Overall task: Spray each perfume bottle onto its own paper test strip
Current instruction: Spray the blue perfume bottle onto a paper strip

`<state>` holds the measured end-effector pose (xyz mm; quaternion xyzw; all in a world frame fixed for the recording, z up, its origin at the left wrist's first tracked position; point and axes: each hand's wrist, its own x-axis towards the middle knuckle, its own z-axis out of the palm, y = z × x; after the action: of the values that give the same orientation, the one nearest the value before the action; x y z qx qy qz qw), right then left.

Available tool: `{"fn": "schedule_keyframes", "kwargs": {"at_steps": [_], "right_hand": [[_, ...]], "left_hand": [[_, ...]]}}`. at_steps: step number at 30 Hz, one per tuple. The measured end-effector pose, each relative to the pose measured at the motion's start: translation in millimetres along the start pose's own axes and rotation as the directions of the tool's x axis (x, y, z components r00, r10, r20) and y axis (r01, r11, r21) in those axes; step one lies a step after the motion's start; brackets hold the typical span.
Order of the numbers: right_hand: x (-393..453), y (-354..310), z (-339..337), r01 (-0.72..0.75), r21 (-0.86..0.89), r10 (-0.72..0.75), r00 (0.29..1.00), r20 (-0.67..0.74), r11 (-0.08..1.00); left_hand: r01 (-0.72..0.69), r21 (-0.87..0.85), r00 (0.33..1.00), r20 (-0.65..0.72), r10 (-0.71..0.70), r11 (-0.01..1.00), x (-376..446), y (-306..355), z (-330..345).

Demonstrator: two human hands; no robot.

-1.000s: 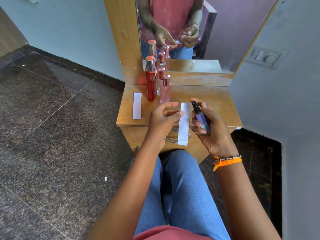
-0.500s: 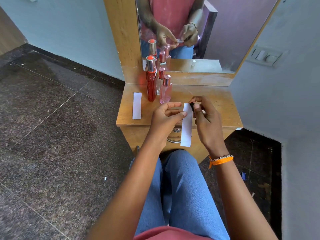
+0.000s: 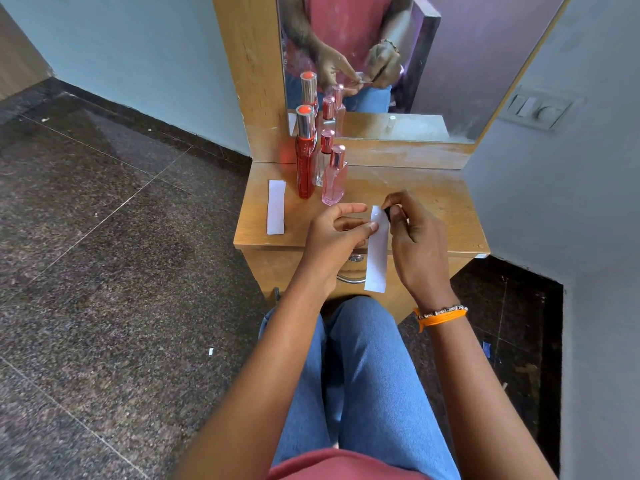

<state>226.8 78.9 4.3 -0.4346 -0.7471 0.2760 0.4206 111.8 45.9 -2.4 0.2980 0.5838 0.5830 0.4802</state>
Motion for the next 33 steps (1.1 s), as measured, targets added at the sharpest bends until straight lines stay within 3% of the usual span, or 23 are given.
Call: {"fn": "schedule_keyframes", "kwargs": {"at_steps": [5, 12, 18, 22, 25, 28, 33], "right_hand": [[-0.7, -1.1, 0.1, -0.046, 0.070, 0.049, 0.998, -0.042, 0.996], [-7.7, 6.3, 7.4, -0.325, 0.262, 0.335, 0.942, 0.010, 0.909], [2.0, 10.7, 11.2, -0.425, 0.344, 0.445, 0.895, 0.024, 0.837], [19.1, 9.7, 17.5, -0.374, 0.184, 0.384, 0.923, -0.025, 0.909], [38.2, 10.7, 27.5, -0.345, 0.029, 0.345, 0.938, -0.014, 0.938], [49.2, 16.3, 40.6, -0.330, -0.074, 0.330, 0.944, -0.022, 0.941], [50.2, 22.9, 49.0, -0.295, -0.197, 0.291, 0.956, -0.049, 0.935]], "left_hand": [[0.006, 0.003, 1.000, -0.001, -0.006, 1.000, 0.7, -1.1, -1.1], [0.002, 0.028, 0.999, -0.047, -0.001, 1.000, 7.4, 3.1, -0.9], [0.011, 0.057, 0.998, -0.067, -0.007, 0.998, 16.4, 0.2, 0.3], [-0.067, 0.200, 0.981, -0.166, 0.102, 0.978, 20.1, -6.8, 2.9], [-0.173, 0.429, 0.948, -0.171, 0.267, 0.887, 19.4, -13.4, 2.6], [-0.255, 0.650, 0.914, -0.079, 0.398, 0.716, 19.5, -19.9, -1.8], [-0.253, 0.862, 0.893, 0.033, 0.448, 0.440, 15.7, -23.3, -1.9]]}}
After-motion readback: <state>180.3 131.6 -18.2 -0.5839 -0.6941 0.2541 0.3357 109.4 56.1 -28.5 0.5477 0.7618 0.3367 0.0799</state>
